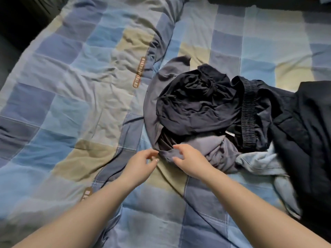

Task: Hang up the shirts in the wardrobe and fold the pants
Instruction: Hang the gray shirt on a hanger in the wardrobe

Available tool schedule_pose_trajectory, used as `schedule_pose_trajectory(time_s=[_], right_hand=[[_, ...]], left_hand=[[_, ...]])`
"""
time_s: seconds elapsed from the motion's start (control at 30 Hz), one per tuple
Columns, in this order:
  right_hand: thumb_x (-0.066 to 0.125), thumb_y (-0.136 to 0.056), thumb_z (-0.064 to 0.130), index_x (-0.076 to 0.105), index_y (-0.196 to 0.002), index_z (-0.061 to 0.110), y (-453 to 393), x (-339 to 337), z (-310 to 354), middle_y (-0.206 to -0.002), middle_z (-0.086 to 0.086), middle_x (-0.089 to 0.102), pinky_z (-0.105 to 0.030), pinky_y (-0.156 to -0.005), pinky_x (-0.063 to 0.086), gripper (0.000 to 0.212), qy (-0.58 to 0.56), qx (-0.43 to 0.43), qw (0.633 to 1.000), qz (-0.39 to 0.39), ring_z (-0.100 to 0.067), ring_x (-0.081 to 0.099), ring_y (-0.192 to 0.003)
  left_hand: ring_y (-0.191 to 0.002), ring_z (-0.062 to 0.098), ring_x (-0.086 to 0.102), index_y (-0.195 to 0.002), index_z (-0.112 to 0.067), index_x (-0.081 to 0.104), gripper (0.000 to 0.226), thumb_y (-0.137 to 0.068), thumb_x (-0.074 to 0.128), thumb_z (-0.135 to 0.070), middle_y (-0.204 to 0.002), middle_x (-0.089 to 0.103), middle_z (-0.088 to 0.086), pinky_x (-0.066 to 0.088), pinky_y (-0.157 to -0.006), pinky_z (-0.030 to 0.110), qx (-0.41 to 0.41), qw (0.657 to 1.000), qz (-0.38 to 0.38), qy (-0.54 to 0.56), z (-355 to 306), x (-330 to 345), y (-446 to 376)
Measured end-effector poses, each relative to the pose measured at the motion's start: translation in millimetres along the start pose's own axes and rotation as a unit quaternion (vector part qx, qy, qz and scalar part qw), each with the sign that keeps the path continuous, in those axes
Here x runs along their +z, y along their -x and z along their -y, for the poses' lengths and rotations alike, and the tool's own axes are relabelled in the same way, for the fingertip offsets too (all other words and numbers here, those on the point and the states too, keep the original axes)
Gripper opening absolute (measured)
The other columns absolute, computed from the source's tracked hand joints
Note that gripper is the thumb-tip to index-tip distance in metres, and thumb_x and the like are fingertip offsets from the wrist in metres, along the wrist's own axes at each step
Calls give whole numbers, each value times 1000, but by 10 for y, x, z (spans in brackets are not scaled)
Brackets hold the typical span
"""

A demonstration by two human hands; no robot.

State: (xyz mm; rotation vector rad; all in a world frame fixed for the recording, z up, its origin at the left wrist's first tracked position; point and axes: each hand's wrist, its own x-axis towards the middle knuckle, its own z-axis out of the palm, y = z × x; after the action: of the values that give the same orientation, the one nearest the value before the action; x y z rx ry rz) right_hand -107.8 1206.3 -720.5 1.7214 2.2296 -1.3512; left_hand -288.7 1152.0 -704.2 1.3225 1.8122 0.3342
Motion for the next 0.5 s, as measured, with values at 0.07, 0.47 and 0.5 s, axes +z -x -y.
schedule_pose_trajectory(time_s=[0.07,0.47,0.5], right_hand=[[55,-90,32,39,-142,20,-271,200,-73,-146,0,42,-29,-103,35,56,36,-14,999,13,-18,43,-130],[50,-91,43,59,-110,27,-323,559,-256,-107,1,62,-34,-73,43,26,143,-80,986,-10,-22,59,-98],[49,-91,43,60,-105,27,-240,513,-236,-103,1,62,-33,-69,41,24,146,-94,985,-16,-23,59,-96]], left_hand=[[-129,12,45,-133,-18,54,43,-91,59,-20,-137,54,-3,27,-105,18,70,991,15,-117,138,82,-217],[-73,29,64,-70,-17,70,9,-62,68,-19,-71,60,5,53,-85,41,367,828,15,-423,286,203,-703],[-71,28,62,-67,-18,68,8,-61,72,-19,-71,59,4,53,-84,39,384,818,25,-428,233,179,-694]])
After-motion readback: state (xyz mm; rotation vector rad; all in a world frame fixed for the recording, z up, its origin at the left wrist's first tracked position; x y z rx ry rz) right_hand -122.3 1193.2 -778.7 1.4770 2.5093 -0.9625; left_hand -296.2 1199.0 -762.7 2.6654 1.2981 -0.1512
